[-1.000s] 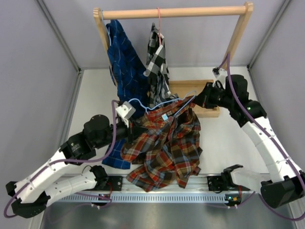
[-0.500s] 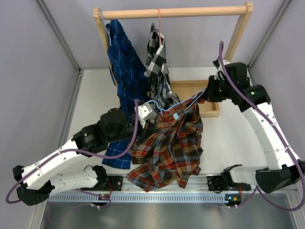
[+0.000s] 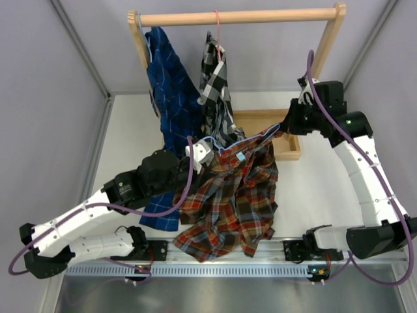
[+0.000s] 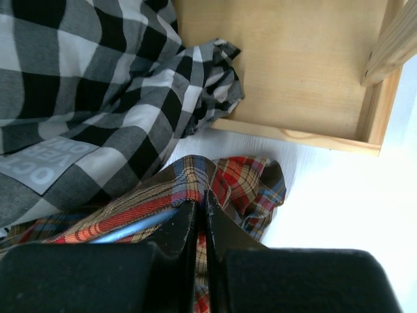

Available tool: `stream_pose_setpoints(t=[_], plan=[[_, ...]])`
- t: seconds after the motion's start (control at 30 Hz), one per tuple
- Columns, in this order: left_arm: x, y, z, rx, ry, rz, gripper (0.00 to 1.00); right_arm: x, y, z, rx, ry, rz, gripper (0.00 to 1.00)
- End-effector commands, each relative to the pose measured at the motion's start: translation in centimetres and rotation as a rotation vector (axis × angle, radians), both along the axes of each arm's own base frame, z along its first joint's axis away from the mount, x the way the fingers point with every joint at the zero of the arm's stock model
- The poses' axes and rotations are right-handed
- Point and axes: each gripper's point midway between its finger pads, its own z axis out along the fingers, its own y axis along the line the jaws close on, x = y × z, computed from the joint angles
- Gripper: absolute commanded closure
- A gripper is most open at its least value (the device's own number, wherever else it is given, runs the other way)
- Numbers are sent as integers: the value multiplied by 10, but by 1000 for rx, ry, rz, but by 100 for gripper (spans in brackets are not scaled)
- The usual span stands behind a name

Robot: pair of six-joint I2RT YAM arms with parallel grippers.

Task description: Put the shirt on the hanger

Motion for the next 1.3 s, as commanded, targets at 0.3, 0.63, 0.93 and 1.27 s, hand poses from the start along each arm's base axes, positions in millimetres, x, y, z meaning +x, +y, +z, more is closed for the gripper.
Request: stream_pose_setpoints(t=[0.3,0.63,0.93,1.27], plan=[[3,0,-26,192,77,24,100,12,0,78,-252,-409,-5,100],[31,-7,90,-149,33,242,100,-112,78,67,401,-448,174,100],[11,-26,147,-382,-30,75,100,-164,87,49,576,-464,306,82],[-40,-49,115,-296,-98,-310,100,-228,9,117,428,-633,418,39]])
